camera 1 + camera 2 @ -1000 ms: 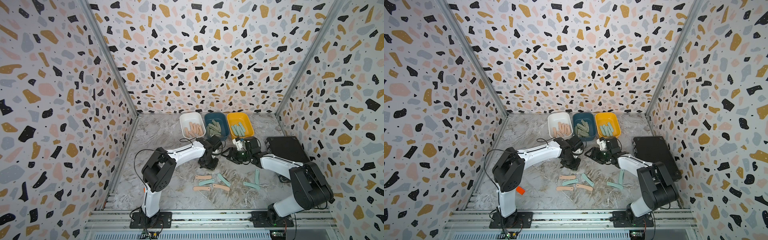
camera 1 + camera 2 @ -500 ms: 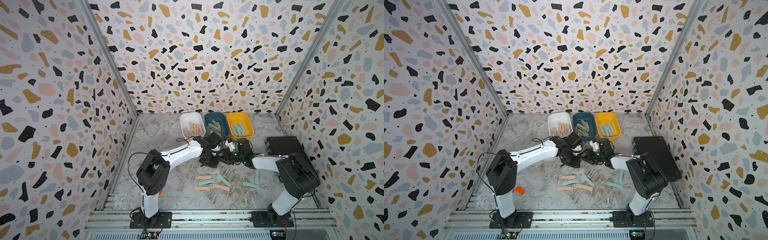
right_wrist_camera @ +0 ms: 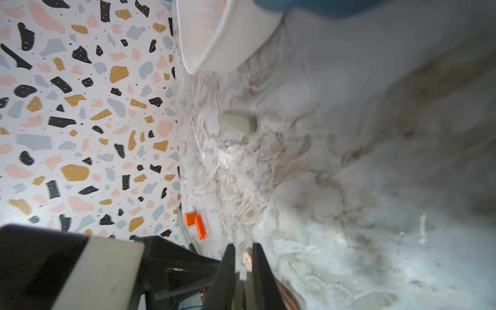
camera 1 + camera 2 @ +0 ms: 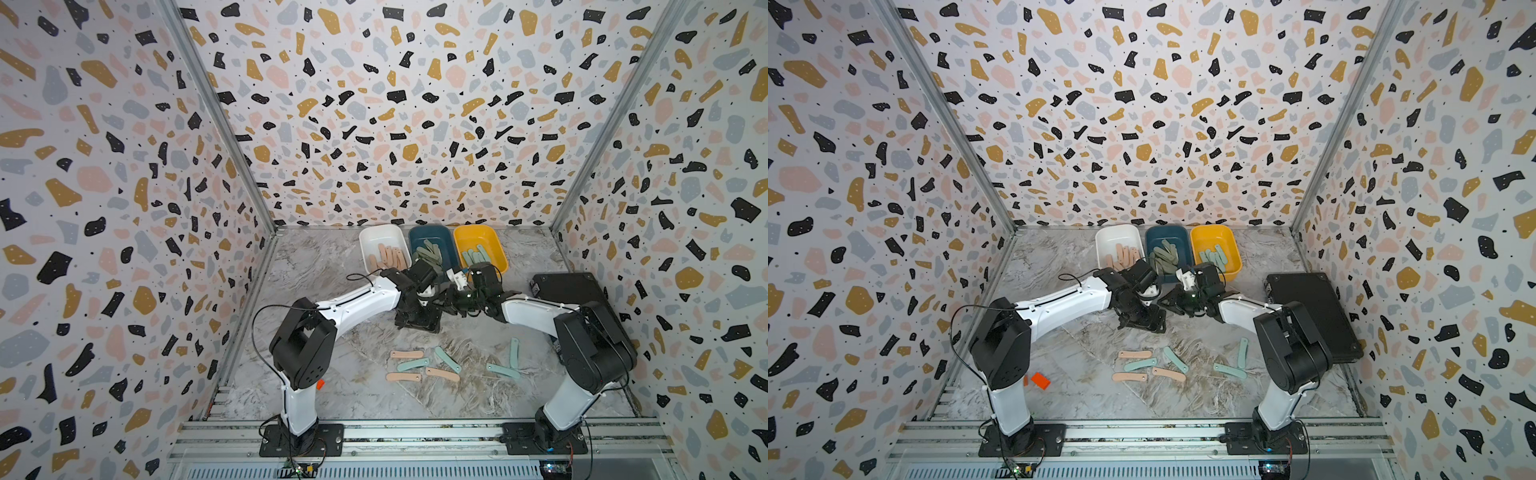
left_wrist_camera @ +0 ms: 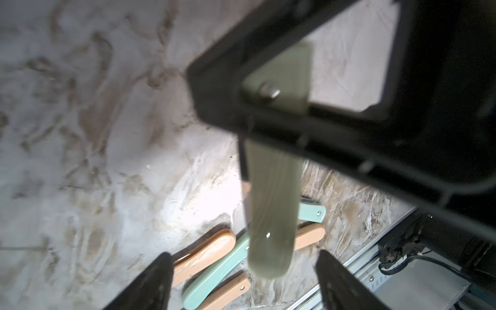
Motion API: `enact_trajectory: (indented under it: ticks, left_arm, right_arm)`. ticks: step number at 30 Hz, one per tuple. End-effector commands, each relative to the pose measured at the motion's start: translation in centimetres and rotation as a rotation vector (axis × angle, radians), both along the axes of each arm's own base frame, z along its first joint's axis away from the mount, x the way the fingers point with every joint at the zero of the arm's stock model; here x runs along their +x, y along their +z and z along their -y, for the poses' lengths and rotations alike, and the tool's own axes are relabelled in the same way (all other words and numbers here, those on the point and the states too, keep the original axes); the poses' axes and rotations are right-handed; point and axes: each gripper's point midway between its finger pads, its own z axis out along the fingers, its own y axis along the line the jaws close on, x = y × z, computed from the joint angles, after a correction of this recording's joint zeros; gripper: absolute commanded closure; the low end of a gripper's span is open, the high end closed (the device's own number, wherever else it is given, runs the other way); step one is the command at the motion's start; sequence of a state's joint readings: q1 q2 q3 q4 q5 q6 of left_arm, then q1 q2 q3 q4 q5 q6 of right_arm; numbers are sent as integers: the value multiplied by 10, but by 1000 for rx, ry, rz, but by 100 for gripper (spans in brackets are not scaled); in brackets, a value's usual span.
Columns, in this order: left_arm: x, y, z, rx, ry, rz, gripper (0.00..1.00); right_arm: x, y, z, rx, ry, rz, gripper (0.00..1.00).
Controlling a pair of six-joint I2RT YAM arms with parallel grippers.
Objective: Place the fruit knives into the storage box by color
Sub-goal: Pick up the fruit knife from the center of the board, then place the fruit knife in the storage box.
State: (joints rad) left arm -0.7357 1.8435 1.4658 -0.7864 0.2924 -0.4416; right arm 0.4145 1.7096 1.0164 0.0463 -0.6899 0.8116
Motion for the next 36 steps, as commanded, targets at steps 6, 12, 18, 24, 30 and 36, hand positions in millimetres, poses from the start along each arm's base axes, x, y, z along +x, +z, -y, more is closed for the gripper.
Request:
enact_trajectory:
  ticks: [6, 12, 18, 24, 30, 36]
  left_arm:
    - [20, 26, -49, -33, 134, 8, 1]
    - [23, 19, -70, -2, 151, -11, 1]
    - [23, 6, -86, 23, 175, -31, 1]
    - [22, 14, -88, -10, 181, -15, 1]
    - [8, 16, -93, -13, 170, -32, 1]
    - [-19, 12, -101, -44, 183, -58, 1]
  right_arm:
    - [95, 19, 62, -571, -32, 236, 100]
    - [170, 9, 73, -795, -53, 308, 99]
    - [206, 0, 65, -840, -25, 345, 86]
    - [195, 36, 63, -811, -1, 375, 68]
    - [126, 67, 70, -727, 6, 374, 63]
    - [20, 26, 87, -758, 115, 247, 61]
